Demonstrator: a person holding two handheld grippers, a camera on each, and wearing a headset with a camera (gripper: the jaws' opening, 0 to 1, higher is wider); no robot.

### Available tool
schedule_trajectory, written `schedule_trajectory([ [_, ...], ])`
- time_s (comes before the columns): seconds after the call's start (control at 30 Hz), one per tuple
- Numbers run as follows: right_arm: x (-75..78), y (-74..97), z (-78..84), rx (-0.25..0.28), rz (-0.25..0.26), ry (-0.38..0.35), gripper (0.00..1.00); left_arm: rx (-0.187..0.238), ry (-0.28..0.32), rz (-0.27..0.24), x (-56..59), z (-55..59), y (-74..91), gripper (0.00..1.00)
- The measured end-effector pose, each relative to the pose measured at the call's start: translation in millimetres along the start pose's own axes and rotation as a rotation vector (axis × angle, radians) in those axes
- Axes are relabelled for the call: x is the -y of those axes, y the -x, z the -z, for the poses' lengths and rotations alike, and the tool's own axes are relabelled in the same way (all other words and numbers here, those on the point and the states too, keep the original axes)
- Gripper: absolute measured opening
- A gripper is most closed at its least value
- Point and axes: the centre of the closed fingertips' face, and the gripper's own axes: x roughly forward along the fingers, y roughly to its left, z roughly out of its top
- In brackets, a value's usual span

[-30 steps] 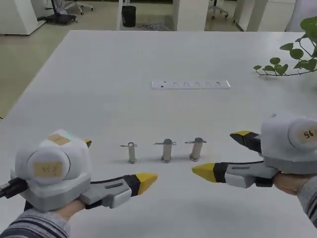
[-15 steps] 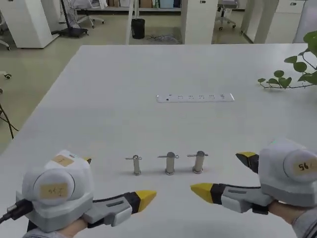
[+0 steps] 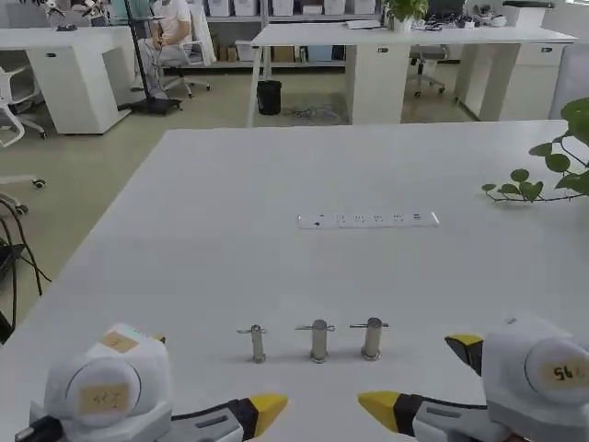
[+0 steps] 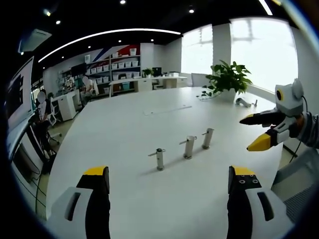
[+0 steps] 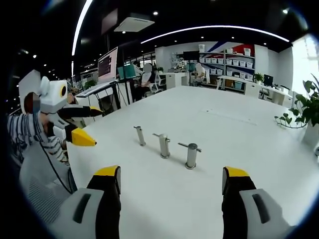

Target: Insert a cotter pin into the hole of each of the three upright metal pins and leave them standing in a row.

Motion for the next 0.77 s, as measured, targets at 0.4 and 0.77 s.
schedule_trajectory([
  [0.4,-0.9,-4.0,4.1,-0.013,0.000,0.002,0.81,-0.005,0.002,-0.004,0.5,-1.8,-3.1,0.99],
  [0.77,-1.6,-5.4,9.7,-0.032,-0.003,-0.015,0.79,-0.013,0.006,-0.003,0.0,0.9,-4.9,0.98],
])
